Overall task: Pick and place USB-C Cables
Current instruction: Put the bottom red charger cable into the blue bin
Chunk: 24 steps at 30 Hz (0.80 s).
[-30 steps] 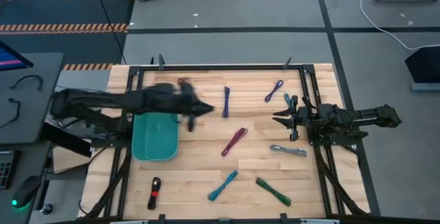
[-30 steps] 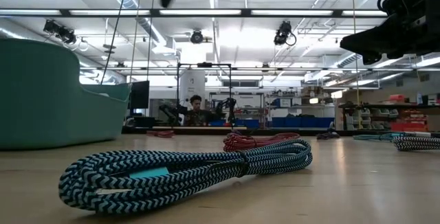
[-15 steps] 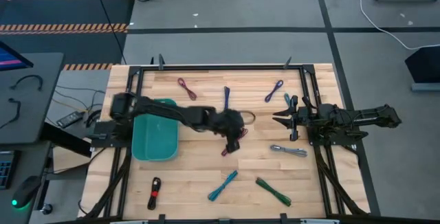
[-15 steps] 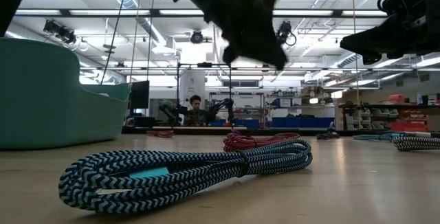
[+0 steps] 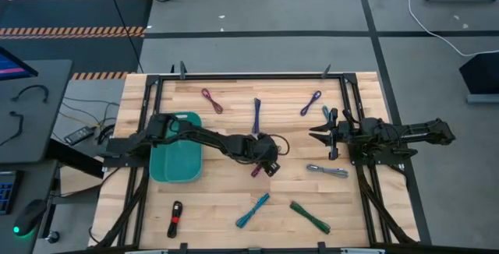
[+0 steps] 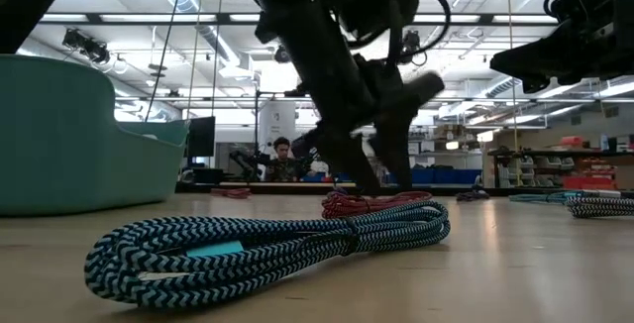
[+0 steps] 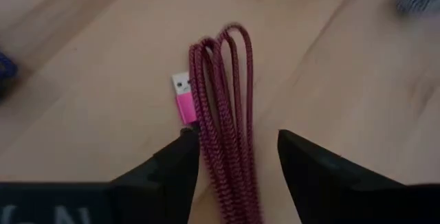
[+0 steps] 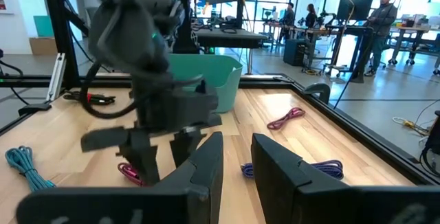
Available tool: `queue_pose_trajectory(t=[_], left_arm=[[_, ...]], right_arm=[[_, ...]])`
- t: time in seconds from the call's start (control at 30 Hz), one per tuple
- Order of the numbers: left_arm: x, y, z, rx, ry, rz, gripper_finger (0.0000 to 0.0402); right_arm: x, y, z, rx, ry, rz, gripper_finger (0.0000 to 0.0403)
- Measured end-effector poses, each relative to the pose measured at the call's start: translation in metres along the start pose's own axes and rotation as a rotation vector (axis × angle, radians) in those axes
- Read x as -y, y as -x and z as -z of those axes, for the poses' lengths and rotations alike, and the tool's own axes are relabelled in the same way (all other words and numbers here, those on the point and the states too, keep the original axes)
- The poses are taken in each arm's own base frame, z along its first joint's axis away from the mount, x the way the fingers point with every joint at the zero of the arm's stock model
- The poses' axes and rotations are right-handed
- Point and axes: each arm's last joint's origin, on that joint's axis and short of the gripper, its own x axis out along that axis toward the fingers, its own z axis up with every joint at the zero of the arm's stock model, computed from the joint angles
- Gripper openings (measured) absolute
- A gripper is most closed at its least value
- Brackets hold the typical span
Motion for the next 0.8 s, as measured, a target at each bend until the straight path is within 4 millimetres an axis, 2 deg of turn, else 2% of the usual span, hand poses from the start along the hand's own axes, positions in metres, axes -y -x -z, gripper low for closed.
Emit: queue_pose_trajectory(t=[0.2,0.33,0.43,0.53,0.6,0.7,0.8], left_arm=[[0.004,-0.009,0.009,-0.002,-0.113,-0.008,0.0151],[0.002,-0.011,0.009,-0.01,-0.126,-0.008,0.0086],[-0.001,-0.012,0.004,-0.03,-0.082,0.016,0.0027],[-0.004,-0.004,-0.01,-0.079,-0.015,0.046,0.0016],[-0.002,0.01,-0.024,-0.082,-0.031,0.061,0.0016],[0.004,0.047,-0.048,-0.067,-0.17,0.055,0.0011],[0.004,0.086,-0.057,-0.149,-0.354,-0.017,0.0011]], right_arm=[[0.0,0.0,0.0,0.001,0.0,0.0,0.0082],[0.0,0.0,0.0,0.001,0.0,0.0,0.0082],[0.0,0.0,0.0,0.0,0.0,-0.001,0.0082],[0.0,0.0,0.0,0.0,0.0,0.0,0.0082],[0.0,0.0,0.0,0.0,0.0,-0.001,0.0082],[0.0,0.0,0.0,-0.003,0.001,0.001,0.0082],[0.0,0.0,0.0,-0.003,0.001,0.0,0.0082]])
